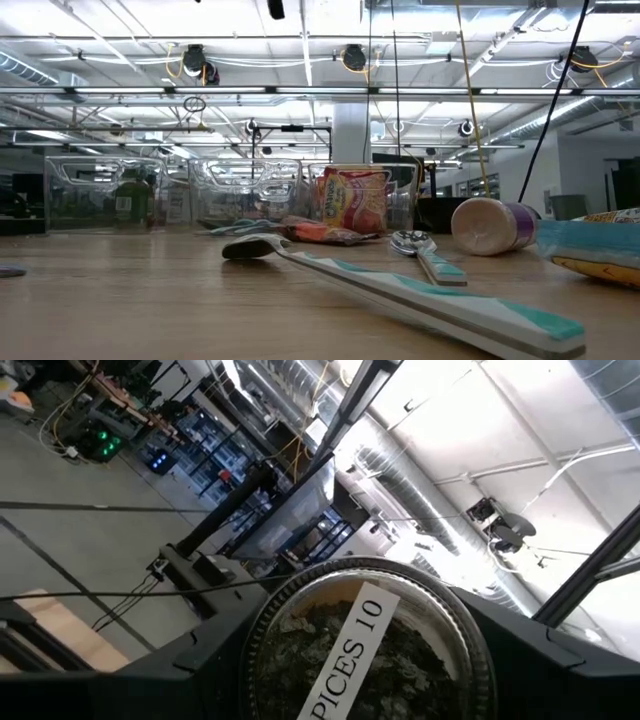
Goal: Pick & Place Food Item
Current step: Put the gold spice bottle into the left transparent bin
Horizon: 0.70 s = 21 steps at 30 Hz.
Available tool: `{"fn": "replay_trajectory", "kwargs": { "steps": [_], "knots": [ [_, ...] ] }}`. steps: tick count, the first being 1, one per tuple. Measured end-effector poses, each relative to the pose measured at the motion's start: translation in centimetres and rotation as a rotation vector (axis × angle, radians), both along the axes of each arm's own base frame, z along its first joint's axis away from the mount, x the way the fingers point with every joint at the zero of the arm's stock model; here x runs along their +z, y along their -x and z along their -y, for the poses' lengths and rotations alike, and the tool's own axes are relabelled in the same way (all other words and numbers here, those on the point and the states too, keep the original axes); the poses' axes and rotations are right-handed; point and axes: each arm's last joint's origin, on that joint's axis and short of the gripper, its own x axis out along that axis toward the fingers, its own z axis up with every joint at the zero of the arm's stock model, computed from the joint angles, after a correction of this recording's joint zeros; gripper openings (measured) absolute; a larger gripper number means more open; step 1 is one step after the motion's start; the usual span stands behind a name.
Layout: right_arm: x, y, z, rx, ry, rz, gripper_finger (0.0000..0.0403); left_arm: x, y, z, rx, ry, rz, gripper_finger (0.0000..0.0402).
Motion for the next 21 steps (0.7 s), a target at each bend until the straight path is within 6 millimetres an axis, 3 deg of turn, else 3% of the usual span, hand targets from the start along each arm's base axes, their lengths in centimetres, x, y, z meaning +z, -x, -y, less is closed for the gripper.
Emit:
{"fn": "replay_trajectory", "kwargs": {
  "steps": [12, 21],
  "knots": [
    [-0.13, -0.06, 0.0, 0.006, -0.017, -0.003, 0.0271, -0.09, -0.01, 0.02, -0.011, -0.005, -0.008, 0.0285],
    [-0.07, -0.04, -0.02, 0.015, -0.026, 0.009, 0.0271, -0.15, -0.09, 0.02, -0.022, -0.035, -0.001, 0.0342]
  ]
}}
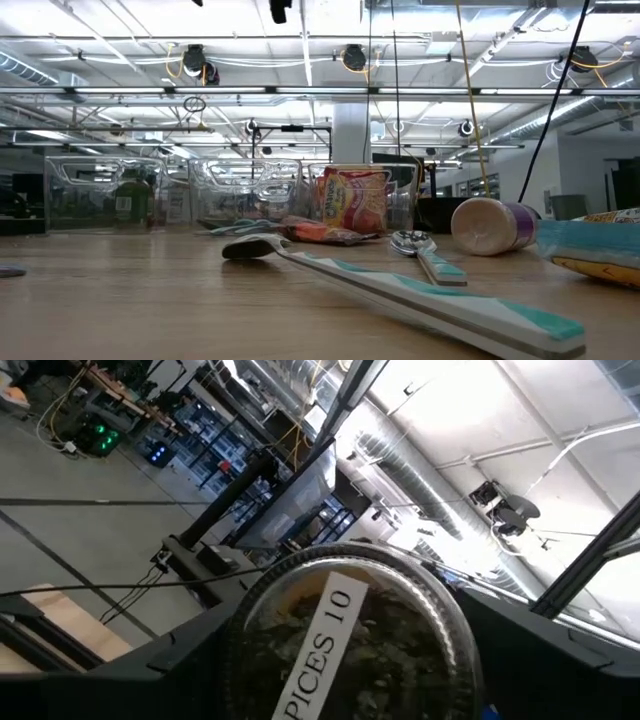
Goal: Pick & Place Food Item
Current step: Put the gold spice bottle into the left transparent bin
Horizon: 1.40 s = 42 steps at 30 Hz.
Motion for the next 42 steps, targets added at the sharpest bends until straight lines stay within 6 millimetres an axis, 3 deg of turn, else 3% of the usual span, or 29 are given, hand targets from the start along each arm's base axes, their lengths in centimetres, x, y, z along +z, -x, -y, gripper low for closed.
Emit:
{"fn": "replay_trajectory", "kwargs": {
  "steps": [21, 31, 42],
  "knots": [
    [0.1, 0.0, -0.1, 0.028, 0.011, 0.01, 0.0271, 0.0, 0.0, 0.4, -0.033, -0.038, -0.019, 0.0329],
    [0.1, 0.0, -0.1, 0.027, 0.011, 0.006, 0.0271, 0.1, -0.1, 0.4, -0.017, -0.158, 0.002, 0.0355],
    [0.2, 0.4, 0.0, 0.024, -0.01, -0.009, 0.0271, 0.4, 0.5, -1.1, 0.017, -0.192, 0.034, 0.0362]
  ]
}}
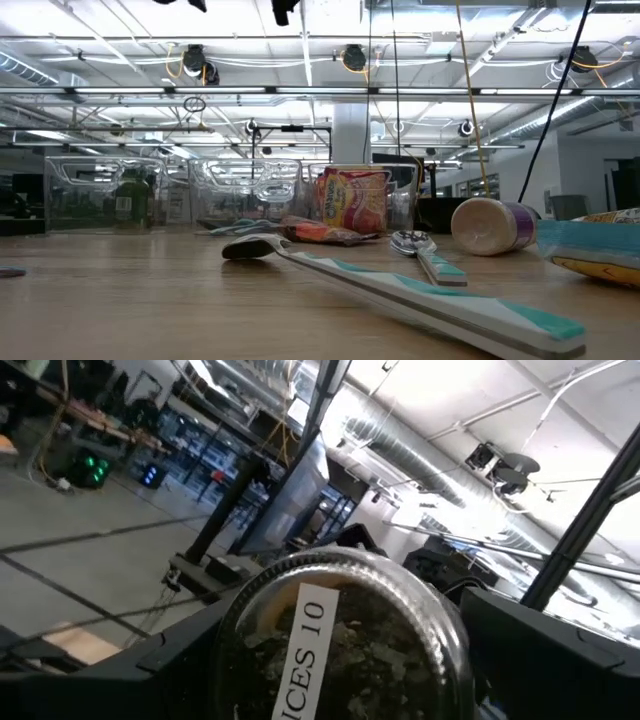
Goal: Pick & Place Food Item
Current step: Put the gold spice bottle into the left transparent bin
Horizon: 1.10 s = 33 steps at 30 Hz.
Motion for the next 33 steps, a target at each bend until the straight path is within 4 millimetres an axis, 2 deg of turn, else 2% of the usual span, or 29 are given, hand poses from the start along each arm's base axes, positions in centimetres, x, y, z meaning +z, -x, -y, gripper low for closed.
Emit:
{"fn": "replay_trajectory", "kwargs": {
  "steps": [10, 25, 33],
  "knots": [
    [0.4, 0.7, 0.1, -0.009, -0.036, -0.009, 0.027, 0.7, 0.6, -1.1, 0.038, -0.061, 0.071, 0.0363],
    [0.3, 0.7, 0.1, -0.005, -0.042, -0.019, 0.0269, 0.7, 0.8, -1.3, 0.06, -0.091, 0.081, 0.0363],
    [0.3, 0.7, 0.0, 0.002, -0.051, -0.019, 0.0269, 0.8, 1.3, -2.4, 0.084, -0.107, 0.079, 0.0363]
  ]
}}
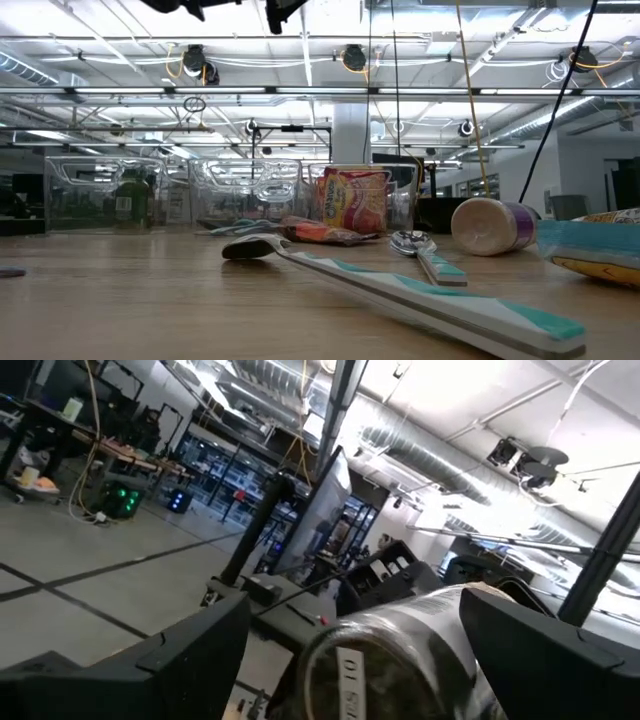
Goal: Pick & Place Food Item
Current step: Put the gold spice bottle into the left transparent bin
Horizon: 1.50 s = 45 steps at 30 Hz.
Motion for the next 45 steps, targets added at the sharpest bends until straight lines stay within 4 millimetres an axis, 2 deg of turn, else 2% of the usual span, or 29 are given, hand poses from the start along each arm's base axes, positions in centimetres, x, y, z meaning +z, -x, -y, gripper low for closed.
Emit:
{"fn": "replay_trajectory", "kwargs": {
  "steps": [9, 18, 25, 30, 36, 40, 45],
  "knots": [
    [-0.1, 0.0, 0.0, 0.017, -0.019, 0.0, 0.0269, 0.0, 0.9, -1.8, 0.063, -0.026, -0.003, 0.0363],
    [-0.1, 0.5, 0.0, 0.031, -0.067, -0.017, 0.0269, 0.9, 2.9, -3.0, 0.062, -0.064, -0.003, 0.0363],
    [0.3, 1.9, 0.2, 0.085, -0.14, -0.038, 0.0269, 2.5, 5.0, -1.9, 0.133, -0.172, -0.013, 0.0363],
    [0.3, 2.7, 1.2, 0.2, -0.272, -0.042, 0.0269, 4.2, 5.4, -0.6, 0.122, -0.218, -0.194, 0.0363],
    [-0.5, 3.2, 3.1, 0.353, -0.456, -0.094, 0.0269, 6.4, 4.9, 1.8, 0.131, -0.36, -0.441, 0.0363],
    [-1.3, 3.1, 4.3, 0.439, -0.568, -0.147, 0.0269, 7.0, 4.0, 3.0, 0.097, -0.398, -0.512, 0.0363],
    [-1.4, 3.1, 4.9, 0.482, -0.601, -0.153, 0.0269, 6.4, 2.3, 4.1, 0.031, -0.397, -0.559, 0.0363]
  ]
}}
